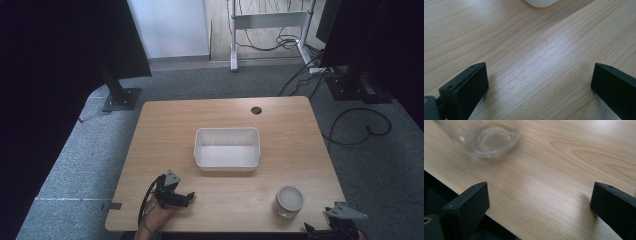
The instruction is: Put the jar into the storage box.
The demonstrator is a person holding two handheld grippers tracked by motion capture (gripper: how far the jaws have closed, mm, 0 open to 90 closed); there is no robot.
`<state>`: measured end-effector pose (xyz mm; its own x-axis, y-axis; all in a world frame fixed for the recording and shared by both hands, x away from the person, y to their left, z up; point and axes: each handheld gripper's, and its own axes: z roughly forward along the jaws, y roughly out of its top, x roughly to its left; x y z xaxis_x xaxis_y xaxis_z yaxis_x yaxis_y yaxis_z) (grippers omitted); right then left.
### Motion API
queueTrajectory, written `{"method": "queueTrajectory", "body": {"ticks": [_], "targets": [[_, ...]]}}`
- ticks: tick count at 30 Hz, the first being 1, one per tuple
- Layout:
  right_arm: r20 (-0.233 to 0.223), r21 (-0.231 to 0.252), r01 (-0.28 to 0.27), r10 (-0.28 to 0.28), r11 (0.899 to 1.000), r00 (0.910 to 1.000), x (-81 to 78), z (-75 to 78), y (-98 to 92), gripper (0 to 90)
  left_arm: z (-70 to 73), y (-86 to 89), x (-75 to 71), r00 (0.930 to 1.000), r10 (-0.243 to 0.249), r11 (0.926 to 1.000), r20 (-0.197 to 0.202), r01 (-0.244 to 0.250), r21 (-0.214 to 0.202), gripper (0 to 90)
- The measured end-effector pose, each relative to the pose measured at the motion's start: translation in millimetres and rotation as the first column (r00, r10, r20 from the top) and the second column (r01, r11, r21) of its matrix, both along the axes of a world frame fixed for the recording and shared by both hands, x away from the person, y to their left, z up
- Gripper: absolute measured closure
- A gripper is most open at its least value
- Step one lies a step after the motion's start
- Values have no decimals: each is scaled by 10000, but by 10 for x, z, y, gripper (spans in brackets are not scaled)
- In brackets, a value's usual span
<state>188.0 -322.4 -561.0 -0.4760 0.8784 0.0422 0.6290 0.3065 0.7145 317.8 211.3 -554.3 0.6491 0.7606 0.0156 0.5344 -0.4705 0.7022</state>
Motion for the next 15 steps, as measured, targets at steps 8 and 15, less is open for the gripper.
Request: {"method": "queueTrajectory", "body": {"ticks": [8, 15], "targets": [[-168, -370, 416, -422, 9985, 9990, -35, 10, -3, 7, 1, 0, -3, 10000, 24, 10000, -3, -24, 18, 10], [-206, -390, 384, -392, 9985, 9990, -43, 8, 0, 0, 1, 0, -3, 10000, 25, 10000, -1, -25, 15, 10]]}}
